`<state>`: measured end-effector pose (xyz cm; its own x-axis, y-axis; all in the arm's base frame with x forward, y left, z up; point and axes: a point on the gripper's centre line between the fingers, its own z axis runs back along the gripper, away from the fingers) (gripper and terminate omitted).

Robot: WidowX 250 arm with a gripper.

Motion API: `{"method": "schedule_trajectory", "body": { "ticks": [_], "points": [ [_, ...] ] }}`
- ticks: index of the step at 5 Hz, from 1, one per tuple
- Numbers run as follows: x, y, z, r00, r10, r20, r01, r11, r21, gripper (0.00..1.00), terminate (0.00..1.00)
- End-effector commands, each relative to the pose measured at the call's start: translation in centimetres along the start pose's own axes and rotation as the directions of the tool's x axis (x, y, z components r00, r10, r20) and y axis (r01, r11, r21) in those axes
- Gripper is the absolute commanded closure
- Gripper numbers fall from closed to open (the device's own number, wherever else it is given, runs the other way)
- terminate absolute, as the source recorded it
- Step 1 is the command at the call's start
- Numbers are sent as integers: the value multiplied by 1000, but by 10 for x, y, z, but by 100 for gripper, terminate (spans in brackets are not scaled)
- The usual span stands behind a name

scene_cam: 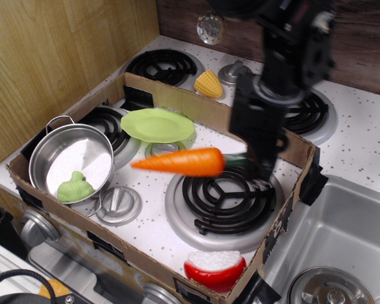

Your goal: Take carrot off plate

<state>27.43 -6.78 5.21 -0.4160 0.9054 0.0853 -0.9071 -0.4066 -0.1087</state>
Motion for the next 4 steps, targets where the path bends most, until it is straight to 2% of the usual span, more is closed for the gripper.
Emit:
{"method": "schedule_trajectory", "body": {
  "ticks": [1,2,3,4],
  "points": [
    [-24,4,5,958,281,-54,-284,958,-40,100,0],
    [-18,13,-10,950,299,-85,-307,947,-91,100,0],
    [1,9,-17,966,228,-126,-234,971,-37,100,0],
    [18,2,-18,977,161,-140,-165,986,-22,100,0]
  ]
}}
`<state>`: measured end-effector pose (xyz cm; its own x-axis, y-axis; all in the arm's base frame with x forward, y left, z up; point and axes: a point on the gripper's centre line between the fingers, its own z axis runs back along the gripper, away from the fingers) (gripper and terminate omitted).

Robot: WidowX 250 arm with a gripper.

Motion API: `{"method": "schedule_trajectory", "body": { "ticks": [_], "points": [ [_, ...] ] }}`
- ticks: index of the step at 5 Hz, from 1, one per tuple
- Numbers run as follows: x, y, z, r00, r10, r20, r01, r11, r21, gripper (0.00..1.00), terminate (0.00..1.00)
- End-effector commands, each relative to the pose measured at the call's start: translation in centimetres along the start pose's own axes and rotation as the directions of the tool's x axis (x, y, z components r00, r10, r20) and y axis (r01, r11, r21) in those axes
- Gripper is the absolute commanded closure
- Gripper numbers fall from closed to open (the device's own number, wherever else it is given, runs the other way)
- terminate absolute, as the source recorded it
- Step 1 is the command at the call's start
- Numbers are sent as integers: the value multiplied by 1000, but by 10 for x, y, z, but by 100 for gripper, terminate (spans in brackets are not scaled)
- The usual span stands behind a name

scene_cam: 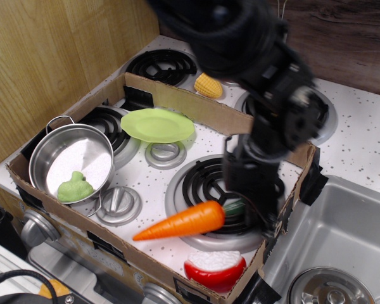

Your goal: Take carrot off plate

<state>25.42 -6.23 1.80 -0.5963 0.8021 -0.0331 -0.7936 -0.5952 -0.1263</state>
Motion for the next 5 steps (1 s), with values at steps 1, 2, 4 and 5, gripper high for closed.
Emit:
{"method": "schedule_trajectory", "body": {
  "ticks": [1,2,4,5],
  "points": [
    [8,-24,17,993,-113,-34,111,993,-49,0,0],
    [7,-26,22,991,-127,-32,124,989,-75,0,0],
    [-2,-35,40,990,-138,8,138,983,-119,0,0],
    [-15,-46,54,985,-168,38,171,977,-123,0,0]
  ]
}}
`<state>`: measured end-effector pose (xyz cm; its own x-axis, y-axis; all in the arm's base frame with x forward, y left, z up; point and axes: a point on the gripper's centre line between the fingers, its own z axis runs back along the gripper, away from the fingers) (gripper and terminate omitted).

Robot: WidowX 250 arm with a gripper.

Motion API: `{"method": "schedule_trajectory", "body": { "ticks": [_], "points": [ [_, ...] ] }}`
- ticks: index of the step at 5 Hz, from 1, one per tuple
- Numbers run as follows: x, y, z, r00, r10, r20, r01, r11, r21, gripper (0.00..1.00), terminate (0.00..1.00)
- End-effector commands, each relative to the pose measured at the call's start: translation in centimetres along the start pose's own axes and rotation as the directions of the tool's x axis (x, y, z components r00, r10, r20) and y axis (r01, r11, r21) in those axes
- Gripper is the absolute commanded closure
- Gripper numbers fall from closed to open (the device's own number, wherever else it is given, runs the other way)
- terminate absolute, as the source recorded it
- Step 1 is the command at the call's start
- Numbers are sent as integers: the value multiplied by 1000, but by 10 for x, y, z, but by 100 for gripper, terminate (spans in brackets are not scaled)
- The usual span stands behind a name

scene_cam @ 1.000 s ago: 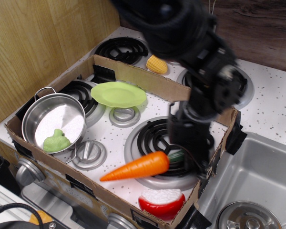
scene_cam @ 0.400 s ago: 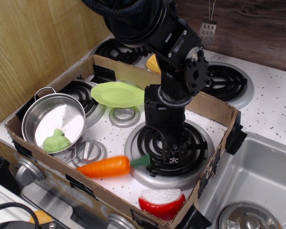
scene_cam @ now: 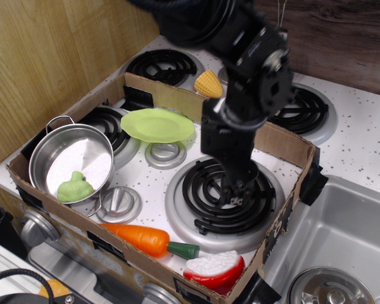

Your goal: Take carrot off plate

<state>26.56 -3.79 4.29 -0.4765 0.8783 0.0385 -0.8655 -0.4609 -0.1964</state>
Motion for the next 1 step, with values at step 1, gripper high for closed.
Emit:
{"method": "schedule_trajectory", "body": {
  "ticks": [1],
  "points": [
    [-31,-34,39,998,-65,10,65,996,-60,0,100]
  ]
}}
